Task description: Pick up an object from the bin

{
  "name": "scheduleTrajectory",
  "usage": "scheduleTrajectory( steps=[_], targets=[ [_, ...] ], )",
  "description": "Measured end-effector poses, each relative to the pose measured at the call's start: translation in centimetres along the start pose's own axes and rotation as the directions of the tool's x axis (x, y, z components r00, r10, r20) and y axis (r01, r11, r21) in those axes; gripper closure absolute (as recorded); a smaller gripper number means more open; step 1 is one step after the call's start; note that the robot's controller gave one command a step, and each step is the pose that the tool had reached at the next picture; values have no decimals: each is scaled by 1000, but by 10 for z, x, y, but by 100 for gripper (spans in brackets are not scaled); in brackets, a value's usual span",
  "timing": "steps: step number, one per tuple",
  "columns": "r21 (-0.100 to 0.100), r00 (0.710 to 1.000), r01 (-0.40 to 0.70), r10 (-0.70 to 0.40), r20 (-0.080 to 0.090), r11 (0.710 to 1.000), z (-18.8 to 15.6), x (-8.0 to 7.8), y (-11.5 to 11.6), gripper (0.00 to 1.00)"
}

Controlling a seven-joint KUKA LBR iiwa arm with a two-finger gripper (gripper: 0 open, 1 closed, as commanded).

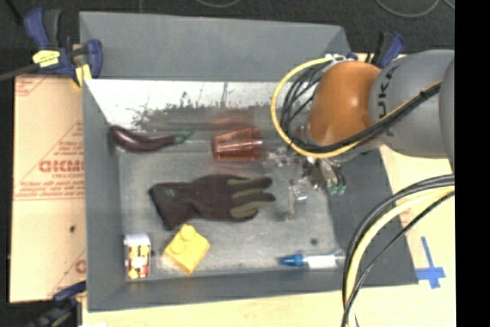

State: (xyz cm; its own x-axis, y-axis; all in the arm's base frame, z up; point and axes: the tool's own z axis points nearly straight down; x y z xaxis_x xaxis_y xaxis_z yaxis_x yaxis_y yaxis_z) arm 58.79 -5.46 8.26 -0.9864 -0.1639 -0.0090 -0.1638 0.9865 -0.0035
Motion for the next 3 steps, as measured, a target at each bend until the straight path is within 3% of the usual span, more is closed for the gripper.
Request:
scheduleTrajectory(
  steps=[1,2,3],
  targets=[
    [-1,993,-119,119,-7,993,9,3,15,0],
    [0,943,-333,333,-1,943,4,-10,26,0],
    [1,978,-208,208,-1,978,8,-24,47,0]
  ],
)
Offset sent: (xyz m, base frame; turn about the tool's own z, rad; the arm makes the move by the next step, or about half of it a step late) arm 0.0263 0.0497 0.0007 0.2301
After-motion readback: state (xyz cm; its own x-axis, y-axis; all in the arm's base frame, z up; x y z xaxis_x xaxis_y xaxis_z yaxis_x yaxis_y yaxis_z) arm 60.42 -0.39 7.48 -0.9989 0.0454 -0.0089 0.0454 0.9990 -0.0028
